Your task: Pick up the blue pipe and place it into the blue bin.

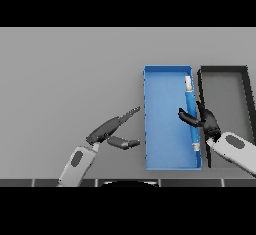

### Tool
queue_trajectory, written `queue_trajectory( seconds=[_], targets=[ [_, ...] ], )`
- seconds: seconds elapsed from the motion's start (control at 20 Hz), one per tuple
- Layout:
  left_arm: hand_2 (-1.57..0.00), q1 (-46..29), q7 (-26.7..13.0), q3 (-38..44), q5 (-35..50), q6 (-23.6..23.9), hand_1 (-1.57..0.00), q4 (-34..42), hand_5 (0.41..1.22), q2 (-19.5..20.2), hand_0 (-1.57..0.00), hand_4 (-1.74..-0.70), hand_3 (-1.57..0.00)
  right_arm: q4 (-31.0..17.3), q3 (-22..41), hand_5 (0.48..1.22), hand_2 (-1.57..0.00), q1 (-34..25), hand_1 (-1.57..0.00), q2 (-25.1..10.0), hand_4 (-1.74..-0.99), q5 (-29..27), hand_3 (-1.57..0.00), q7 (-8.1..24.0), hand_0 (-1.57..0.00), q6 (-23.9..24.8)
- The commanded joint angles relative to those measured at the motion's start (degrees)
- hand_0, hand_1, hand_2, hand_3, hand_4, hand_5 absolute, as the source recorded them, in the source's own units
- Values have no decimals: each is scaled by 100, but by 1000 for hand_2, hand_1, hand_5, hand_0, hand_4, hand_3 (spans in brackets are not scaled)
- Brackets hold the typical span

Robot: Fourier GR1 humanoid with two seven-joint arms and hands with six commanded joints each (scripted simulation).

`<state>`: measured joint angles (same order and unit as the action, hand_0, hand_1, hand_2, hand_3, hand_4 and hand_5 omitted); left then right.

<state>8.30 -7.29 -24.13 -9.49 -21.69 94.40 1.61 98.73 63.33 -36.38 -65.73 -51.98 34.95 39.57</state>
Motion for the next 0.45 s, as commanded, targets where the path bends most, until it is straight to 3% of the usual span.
queue_trajectory(
  seconds=[0.0,0.25,0.4],
  targets=[
    [1,21,57,39,24,-1,1,-15,429,16,1,-888,1,8,49,682,-14,-41,-14,-13,-1030,23,-8,0,-16,48],
    [1,58,36,33,40,27,1,19,431,-38,1,-885,1,61,26,658,-5,-76,-5,-135,-1022,-91,-3,0,-6,-74],
    [1,102,-86,1,47,13,1,33,431,-86,1,-885,1,-23,66,643,-5,-127,-5,-12,-1022,-47,-3,-19,-6,-140]
  ],
)
